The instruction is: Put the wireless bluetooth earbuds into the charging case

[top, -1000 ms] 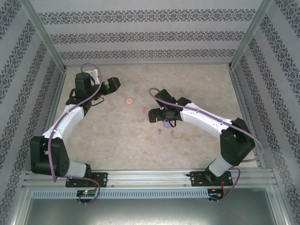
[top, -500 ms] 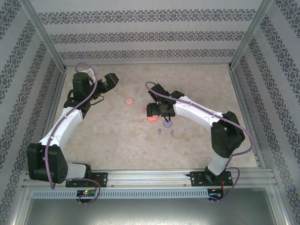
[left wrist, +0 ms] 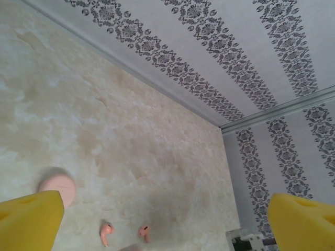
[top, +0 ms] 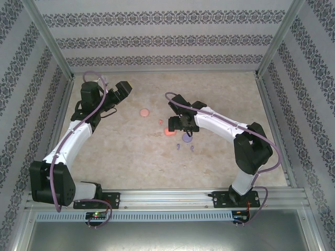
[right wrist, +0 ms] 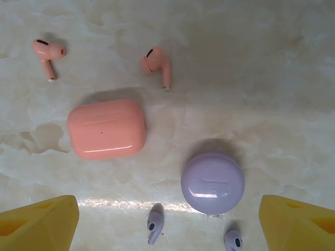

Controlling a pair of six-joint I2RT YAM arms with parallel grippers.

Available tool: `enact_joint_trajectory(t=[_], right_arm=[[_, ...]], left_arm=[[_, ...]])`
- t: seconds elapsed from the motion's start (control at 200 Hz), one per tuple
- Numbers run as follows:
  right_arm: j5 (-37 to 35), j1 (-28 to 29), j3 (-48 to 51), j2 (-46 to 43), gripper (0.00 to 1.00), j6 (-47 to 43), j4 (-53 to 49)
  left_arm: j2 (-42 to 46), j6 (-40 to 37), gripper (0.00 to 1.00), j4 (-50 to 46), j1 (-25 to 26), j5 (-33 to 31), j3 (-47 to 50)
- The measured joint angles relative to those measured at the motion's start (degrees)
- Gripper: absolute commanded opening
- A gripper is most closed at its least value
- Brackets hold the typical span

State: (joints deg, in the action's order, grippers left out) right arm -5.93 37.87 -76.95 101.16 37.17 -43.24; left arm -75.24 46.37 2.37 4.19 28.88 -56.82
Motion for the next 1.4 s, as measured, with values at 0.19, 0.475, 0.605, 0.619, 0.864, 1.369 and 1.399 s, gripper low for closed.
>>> enact_joint_trajectory(t=[0.19,0.475,0.605,0.619,0.864,1.369,1.399], right_arm=[[1.0,1.4,-6.3,7.4,0.87,-0.3,0.0],[2.3,1.7,-10.8,14.7,0.83,-0.9,-0.7],[2.6,1.9,-12.2,16.4,0.80,-1.1,-1.2],[2.6,2.1,-12.5,16.6,0.80,-1.1,-1.3],[2.5,3.3,-15.5,19.3,0.78,-1.1,-2.2],[1.3,3.3,-18.9,24.2,0.76,-1.1,-4.8],[1.3,3.3,-19.1,24.4,0.76,-1.1,-4.8]], left_arm=[[0.1,0.5,1.00,-0.2,0.2,1.4,1.9],[0.5,-5.2,1.00,-1.5,0.7,1.4,1.0],[0.5,-7.7,1.00,-2.5,0.7,0.8,-0.2],[0.5,-7.9,1.00,-2.5,0.7,0.7,-0.3],[0.2,-9.9,1.00,-3.2,0.7,0.2,-0.8],[-0.4,-10.4,1.00,-3.2,0.7,0.2,-0.8],[-0.4,-10.4,1.00,-3.2,0.7,0.2,-0.8]])
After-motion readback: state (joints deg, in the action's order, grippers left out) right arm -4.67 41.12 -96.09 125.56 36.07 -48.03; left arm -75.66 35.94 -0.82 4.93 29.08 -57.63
